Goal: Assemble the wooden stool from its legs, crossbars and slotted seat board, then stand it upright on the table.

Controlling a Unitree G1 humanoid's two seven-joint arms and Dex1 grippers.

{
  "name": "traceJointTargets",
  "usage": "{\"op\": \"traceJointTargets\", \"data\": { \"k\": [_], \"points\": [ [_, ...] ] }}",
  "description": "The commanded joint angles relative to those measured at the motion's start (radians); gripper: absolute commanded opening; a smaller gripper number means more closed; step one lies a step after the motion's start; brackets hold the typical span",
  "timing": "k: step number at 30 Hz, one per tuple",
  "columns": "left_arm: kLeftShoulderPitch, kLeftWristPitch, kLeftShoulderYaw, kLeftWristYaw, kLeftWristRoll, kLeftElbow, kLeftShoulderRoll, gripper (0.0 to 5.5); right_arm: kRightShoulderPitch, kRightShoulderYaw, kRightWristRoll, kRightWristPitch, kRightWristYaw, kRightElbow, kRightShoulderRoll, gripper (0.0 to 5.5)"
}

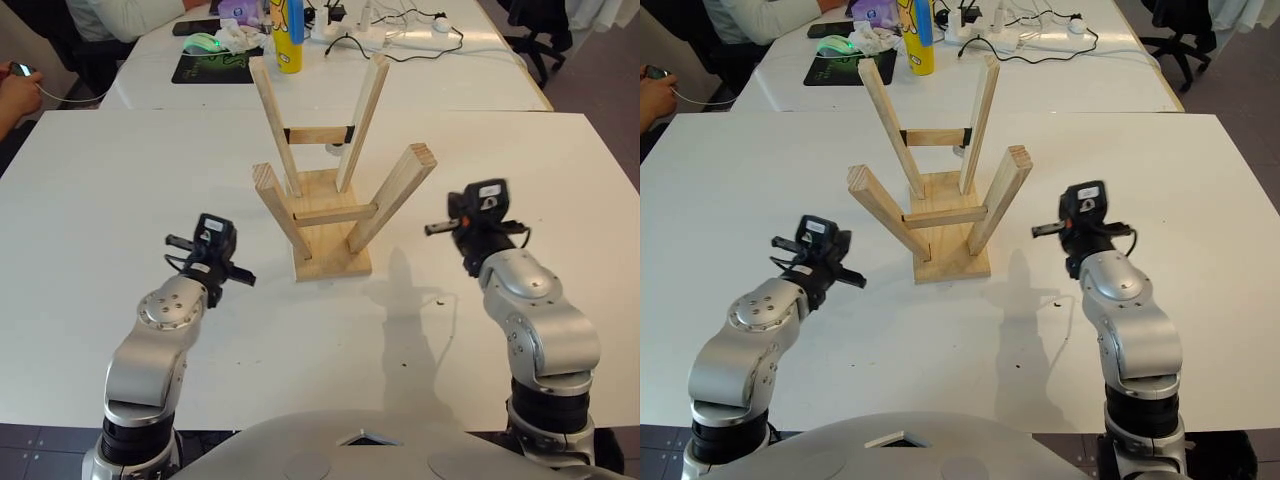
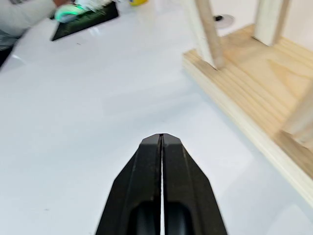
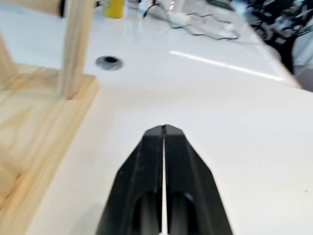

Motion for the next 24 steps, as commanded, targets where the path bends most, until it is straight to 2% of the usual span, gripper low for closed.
{"op": "traceJointTargets", "data": {
  "k": [1, 4, 8, 13, 19, 22, 24],
  "points": [
    [-0.217, -0.122, 0.077, 0.018, -0.032, -0.060, -0.054, 0.01, -0.282, -0.085, 0.079, -0.152, 0.034, -0.011, 0.035, 0.00],
    [-0.385, -0.121, 0.152, 0.024, -0.072, -0.071, -0.068, 0.01, -0.585, -0.102, 0.176, -0.162, 0.059, 0.042, 0.054, 0.00],
    [-0.394, -0.120, 0.167, 0.038, -0.071, -0.059, -0.070, 0.01, -0.887, -0.140, 0.282, -0.183, 0.044, 0.153, 0.093, 0.00],
    [-0.452, -0.117, 0.175, 0.059, -0.085, -0.057, -0.097, 0.01, -1.022, -0.146, 0.339, -0.204, 0.023, 0.223, 0.129, 0.00],
    [-0.600, -0.078, 0.222, 0.073, -0.121, -0.065, -0.091, 0.01, -0.833, -0.039, 0.325, -0.152, 0.026, 0.191, 0.149, 0.00],
    [-0.613, -0.063, 0.229, 0.075, -0.129, -0.068, -0.088, 0.01, -0.562, 0.073, 0.314, -0.050, 0.032, 0.171, 0.148, 0.00],
    [-0.641, -0.061, 0.236, 0.069, -0.140, -0.056, -0.086, 0.01, -0.369, 0.202, 0.285, 0.043, 0.046, 0.145, 0.086, 0.00]
  ]
}}
